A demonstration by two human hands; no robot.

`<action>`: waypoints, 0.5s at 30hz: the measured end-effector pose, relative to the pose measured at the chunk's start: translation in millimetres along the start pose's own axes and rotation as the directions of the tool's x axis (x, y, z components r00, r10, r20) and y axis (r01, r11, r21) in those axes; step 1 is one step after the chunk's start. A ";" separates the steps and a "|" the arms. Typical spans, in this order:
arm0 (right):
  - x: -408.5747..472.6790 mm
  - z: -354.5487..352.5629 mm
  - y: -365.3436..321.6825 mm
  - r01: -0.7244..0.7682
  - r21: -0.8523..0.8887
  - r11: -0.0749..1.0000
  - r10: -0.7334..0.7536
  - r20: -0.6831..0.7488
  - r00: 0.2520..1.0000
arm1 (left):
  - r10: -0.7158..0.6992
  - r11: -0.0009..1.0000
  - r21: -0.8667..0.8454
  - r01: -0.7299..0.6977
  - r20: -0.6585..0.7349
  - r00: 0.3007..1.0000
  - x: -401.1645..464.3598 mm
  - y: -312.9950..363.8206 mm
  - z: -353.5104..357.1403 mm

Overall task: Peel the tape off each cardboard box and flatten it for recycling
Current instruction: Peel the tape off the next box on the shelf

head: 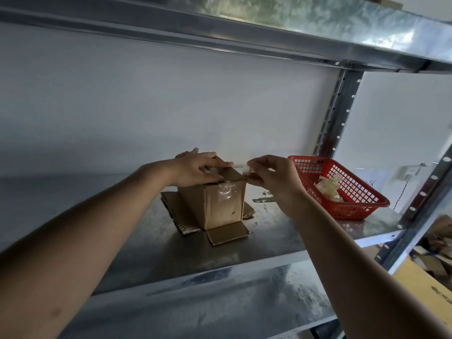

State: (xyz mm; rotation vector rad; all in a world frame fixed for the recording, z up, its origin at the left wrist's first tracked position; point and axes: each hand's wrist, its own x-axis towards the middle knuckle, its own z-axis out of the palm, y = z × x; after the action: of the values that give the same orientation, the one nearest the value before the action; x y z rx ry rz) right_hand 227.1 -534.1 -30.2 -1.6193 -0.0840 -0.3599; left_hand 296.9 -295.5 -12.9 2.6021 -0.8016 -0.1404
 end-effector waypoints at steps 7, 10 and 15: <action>-4.9 -10.2 20.9 0.098 -0.267 0.959 -0.128 -0.097 0.987 | -0.055 0.997 -0.057 0.059 0.071 0.996 2.6 20.7 -8.4; -5.5 -8.5 26.5 0.166 -0.272 0.948 -0.176 -0.013 0.984 | -0.054 0.998 0.013 0.054 0.011 0.998 7.8 27.7 -0.7; -9.1 -7.3 34.4 0.133 -0.072 0.989 -0.127 0.087 0.988 | 0.008 0.999 0.050 -0.005 -0.069 0.998 10.1 23.8 10.3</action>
State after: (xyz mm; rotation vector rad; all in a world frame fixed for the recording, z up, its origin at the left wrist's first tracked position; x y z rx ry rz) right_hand 226.5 -542.8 -65.5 -1.7097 -0.2414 -0.4011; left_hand 290.8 -322.6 -12.1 2.6352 -0.7991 -0.0285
